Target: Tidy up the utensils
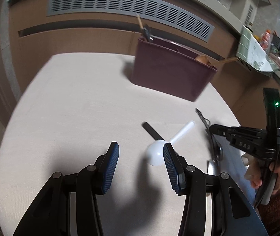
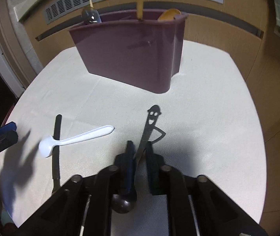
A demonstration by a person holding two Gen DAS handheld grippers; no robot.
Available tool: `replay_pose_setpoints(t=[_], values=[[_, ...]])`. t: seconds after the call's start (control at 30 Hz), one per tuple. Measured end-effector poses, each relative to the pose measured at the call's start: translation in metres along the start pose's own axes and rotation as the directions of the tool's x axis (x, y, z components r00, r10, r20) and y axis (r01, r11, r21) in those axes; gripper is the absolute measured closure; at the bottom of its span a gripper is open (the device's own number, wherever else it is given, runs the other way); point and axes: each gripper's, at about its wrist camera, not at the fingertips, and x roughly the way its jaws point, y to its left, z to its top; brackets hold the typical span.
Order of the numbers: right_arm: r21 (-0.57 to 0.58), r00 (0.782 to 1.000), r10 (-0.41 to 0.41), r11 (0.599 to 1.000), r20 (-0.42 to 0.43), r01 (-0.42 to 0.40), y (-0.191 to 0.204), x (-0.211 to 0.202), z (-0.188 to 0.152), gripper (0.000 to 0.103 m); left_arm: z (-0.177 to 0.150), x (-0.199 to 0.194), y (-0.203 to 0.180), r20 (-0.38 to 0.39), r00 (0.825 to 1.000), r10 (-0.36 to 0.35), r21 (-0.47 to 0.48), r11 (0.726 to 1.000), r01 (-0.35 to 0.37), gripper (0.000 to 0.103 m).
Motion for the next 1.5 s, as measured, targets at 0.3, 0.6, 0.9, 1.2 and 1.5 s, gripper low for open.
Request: replay_pose_setpoints(t=[0.3,0.6,0.9,1.2,1.5], values=[[0.035,0.998,0.035,0.999,0.055,-0.037,-0.019,-0.043,-0.037,0.1,-0.001,0.024,-0.022,-0.075,0.996,-0.047,0.054,0.997,0.051,0.055],[0.048,0.996,0.087,0.995,0.01,-0.088,-0.01,-0.02,-0.024,0.083,-0.003,0.034,-0.035,-0.088,0.995,-0.037,0.1,0.994,0.046,0.055],[-0.05,0.999,-0.03,0.998,-0.039,0.028,0.014,0.005,-0.004,0.089,0.002,0.025,-0.03,-0.053,0.997,-0.048,0.108,0.993,0.053,0.055],[-0.009,0.999,-0.032,0.999,0.036,0.032,-0.01,-0.035,-0.035,0.103,0.012,0.044,-0.047,-0.084,0.995,-0.044,0.199,0.978,0.06,0.055],[-0.081,0.999,0.0,0.997,0.054,0.004,-0.01,-0.054,-0.056,0.09,-0.006,0.05,-0.06,-0.215,0.974,-0.077,0.211,0.97,0.124,0.055]])
